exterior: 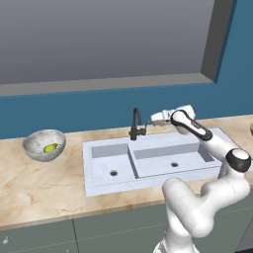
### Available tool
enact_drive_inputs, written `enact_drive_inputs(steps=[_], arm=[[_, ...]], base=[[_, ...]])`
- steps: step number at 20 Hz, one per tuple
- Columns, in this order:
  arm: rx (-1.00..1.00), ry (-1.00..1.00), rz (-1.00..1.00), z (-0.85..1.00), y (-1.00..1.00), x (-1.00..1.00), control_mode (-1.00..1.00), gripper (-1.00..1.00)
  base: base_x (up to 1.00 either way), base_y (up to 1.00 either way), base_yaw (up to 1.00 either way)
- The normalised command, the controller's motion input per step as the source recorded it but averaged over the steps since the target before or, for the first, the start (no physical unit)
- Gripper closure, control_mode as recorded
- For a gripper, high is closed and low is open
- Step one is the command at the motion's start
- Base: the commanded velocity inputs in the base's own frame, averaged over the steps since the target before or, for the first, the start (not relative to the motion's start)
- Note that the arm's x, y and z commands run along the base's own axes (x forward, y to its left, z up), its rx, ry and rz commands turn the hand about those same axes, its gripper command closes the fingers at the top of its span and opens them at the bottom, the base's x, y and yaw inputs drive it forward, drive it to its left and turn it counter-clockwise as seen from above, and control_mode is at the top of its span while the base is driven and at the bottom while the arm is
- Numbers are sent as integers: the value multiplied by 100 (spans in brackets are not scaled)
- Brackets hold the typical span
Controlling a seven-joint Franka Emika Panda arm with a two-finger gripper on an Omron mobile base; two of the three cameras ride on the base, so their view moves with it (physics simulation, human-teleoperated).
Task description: Pick the pears from the sink and place them in one bowl. Place the sweet potato in the other bowl. Then turn off the sink faucet.
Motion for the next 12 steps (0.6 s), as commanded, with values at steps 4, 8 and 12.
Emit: enact_drive_inputs(steps=[4, 8, 12], arm=[[-2, 5, 4, -10, 92, 20, -100, -100], [-8, 1, 4, -13, 100, 5, -100, -100], [-6, -2, 1, -4, 60, 0, -100, -100]], base=[[0, 0, 0], [0, 0, 0], [0, 0, 0]])
